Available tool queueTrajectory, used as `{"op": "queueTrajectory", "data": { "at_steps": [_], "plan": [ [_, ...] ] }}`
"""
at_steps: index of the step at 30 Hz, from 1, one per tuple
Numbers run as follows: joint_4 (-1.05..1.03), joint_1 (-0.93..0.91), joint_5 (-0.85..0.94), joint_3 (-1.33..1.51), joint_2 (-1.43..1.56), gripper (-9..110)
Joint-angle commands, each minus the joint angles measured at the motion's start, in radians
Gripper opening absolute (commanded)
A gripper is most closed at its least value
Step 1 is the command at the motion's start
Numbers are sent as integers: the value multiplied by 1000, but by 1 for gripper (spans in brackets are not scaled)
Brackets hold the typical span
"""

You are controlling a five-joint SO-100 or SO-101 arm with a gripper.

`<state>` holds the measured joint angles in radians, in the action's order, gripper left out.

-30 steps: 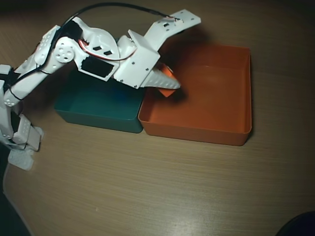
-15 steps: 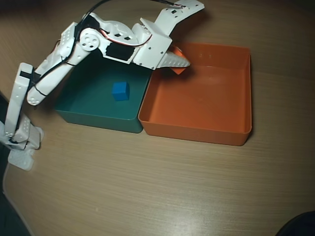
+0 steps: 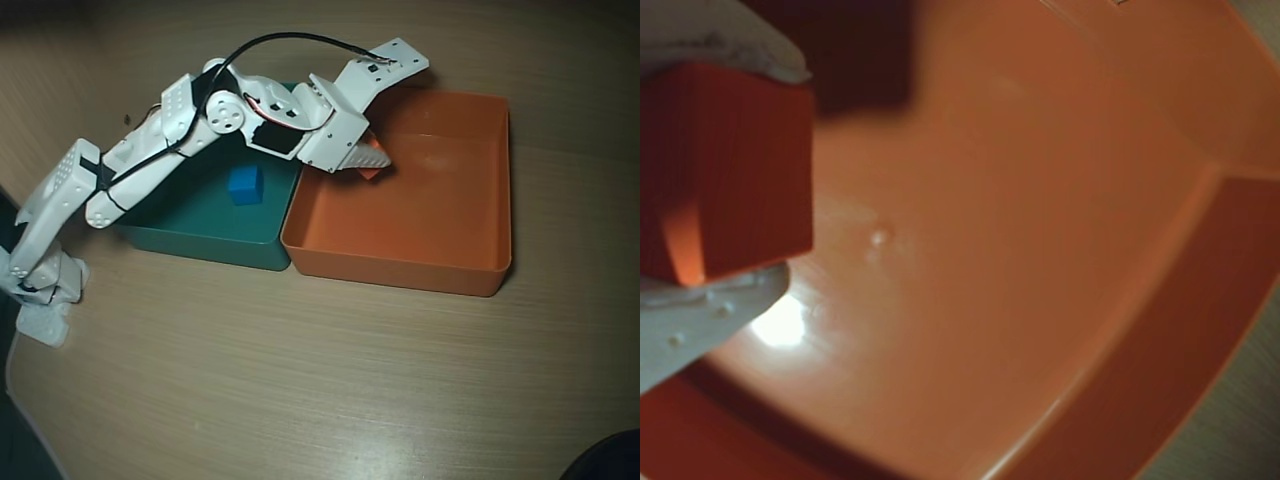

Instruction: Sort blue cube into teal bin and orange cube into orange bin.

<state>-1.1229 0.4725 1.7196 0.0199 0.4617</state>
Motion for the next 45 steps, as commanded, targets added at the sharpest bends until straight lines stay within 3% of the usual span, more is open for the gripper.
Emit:
{"op": "queueTrajectory", "data": {
  "at_steps": [1,8,17,22,30,41,45],
  "plan": [
    [18,6,-6,-98,21,-6],
    [18,6,-9,-100,15,-3],
    [18,-5,-9,-101,14,30],
    [18,-8,-9,-101,17,38],
    [18,-8,-9,-94,28,32],
    [18,-8,-9,-89,29,-4],
    [18,-6,-9,-87,29,-6]
  ]
}}
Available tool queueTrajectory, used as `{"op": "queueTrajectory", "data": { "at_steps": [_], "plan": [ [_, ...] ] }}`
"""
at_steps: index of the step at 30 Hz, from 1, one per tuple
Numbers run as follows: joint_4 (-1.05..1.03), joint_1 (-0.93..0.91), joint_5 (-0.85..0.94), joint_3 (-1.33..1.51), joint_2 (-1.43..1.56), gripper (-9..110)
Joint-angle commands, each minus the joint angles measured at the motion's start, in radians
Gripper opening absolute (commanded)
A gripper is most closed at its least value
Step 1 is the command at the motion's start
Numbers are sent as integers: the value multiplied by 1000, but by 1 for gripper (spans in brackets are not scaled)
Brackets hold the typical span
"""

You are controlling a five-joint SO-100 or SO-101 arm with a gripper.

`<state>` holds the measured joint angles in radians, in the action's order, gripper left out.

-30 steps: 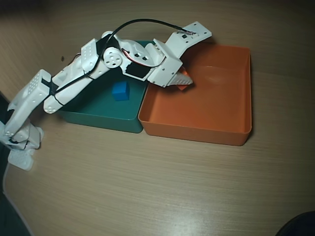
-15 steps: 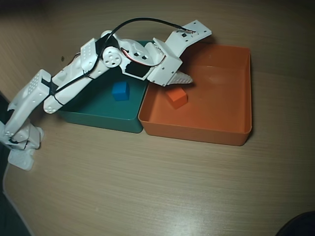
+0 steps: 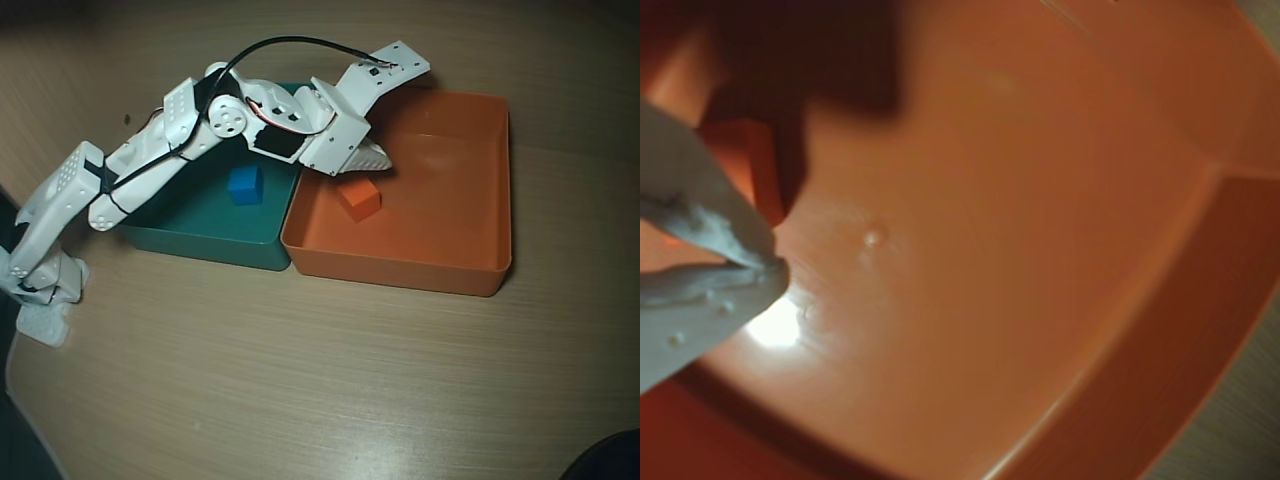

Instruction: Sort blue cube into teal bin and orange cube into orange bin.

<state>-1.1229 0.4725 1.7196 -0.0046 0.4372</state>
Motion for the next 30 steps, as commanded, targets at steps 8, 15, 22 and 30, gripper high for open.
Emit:
{"op": "queueTrajectory", "data": {
  "at_steps": [8,15,22,30],
  "plan": [
    [17,-12,-9,-5,135,-5],
    [17,-34,-11,391,480,-5],
    [17,-83,-8,776,894,-5],
    [2,-222,9,1144,1313,-5]
  ]
}}
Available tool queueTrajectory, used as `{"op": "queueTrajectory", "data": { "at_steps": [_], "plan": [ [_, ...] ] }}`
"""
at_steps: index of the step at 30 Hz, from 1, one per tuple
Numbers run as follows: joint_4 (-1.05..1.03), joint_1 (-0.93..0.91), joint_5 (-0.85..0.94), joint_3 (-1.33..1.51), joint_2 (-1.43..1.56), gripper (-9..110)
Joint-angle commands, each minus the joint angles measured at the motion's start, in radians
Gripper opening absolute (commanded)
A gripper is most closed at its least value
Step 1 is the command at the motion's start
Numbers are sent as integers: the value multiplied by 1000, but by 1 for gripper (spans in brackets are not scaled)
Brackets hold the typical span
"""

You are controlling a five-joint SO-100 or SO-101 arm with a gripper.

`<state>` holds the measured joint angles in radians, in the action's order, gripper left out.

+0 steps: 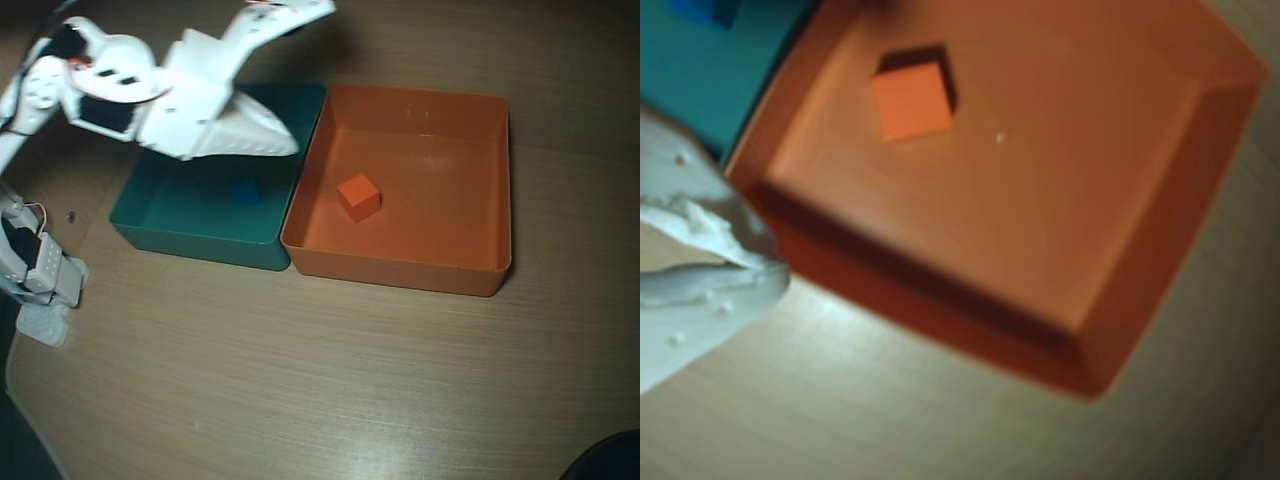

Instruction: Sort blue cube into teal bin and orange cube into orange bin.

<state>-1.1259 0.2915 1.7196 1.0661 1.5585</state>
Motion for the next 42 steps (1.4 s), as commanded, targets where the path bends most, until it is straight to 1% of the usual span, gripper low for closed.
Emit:
{"op": "queueTrajectory", "data": {
  "at_steps": [1,5,10,14,27,34,39,42],
  "plan": [
    [6,-63,9,124,235,-5],
    [18,-133,21,330,396,-5],
    [20,-238,120,577,571,-5],
    [20,-285,183,767,723,-5],
    [20,-301,193,1344,1272,-5],
    [20,-342,209,1617,1608,-5],
    [20,-341,209,1776,1786,-5],
    [21,-337,210,1830,1801,-5]
  ]
}}
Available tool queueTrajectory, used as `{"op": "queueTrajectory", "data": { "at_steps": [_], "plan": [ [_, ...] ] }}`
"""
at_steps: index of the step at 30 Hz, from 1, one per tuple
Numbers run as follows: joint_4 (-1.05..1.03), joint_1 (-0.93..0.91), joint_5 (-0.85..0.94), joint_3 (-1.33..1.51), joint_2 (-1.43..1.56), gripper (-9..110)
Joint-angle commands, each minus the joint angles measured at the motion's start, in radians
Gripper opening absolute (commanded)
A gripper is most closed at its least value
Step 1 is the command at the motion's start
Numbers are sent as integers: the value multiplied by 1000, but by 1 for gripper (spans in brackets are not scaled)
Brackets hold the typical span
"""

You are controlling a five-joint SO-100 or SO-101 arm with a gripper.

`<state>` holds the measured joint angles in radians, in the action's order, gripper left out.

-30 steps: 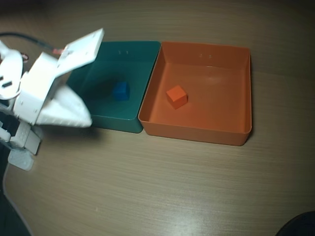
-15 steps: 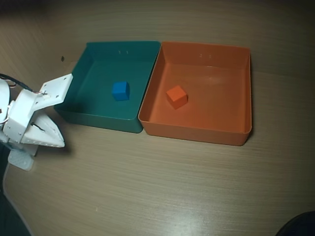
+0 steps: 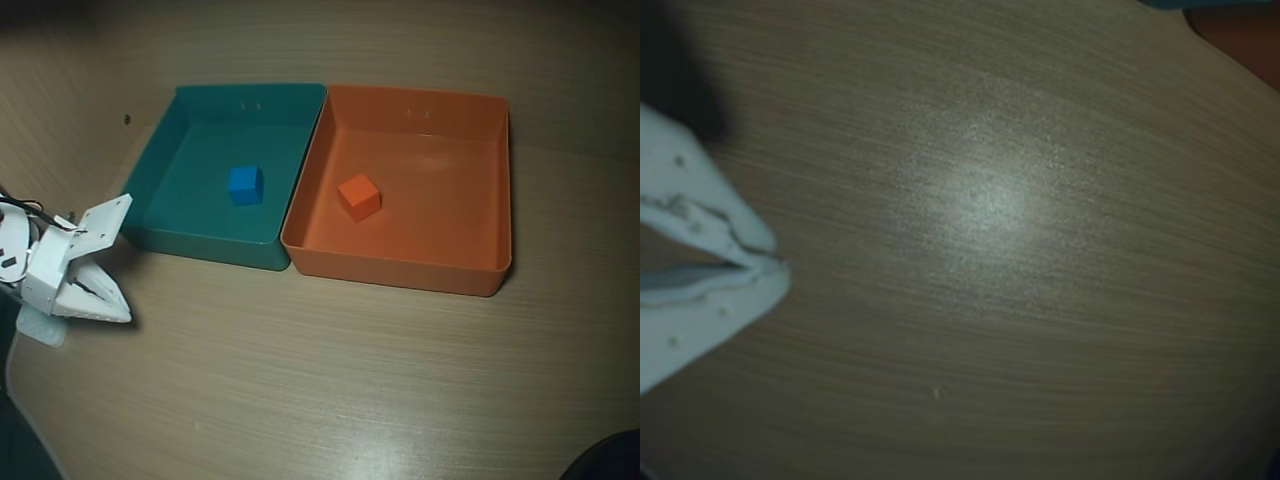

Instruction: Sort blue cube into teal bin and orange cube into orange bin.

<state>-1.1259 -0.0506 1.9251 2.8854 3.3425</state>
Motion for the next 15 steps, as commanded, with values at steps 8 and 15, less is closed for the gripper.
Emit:
{"op": "queueTrajectory", "data": {
  "at_steps": [8,15],
  "plan": [
    [21,-3,-12,179,12,-5],
    [-25,-17,-34,291,12,-5]
  ]
}}
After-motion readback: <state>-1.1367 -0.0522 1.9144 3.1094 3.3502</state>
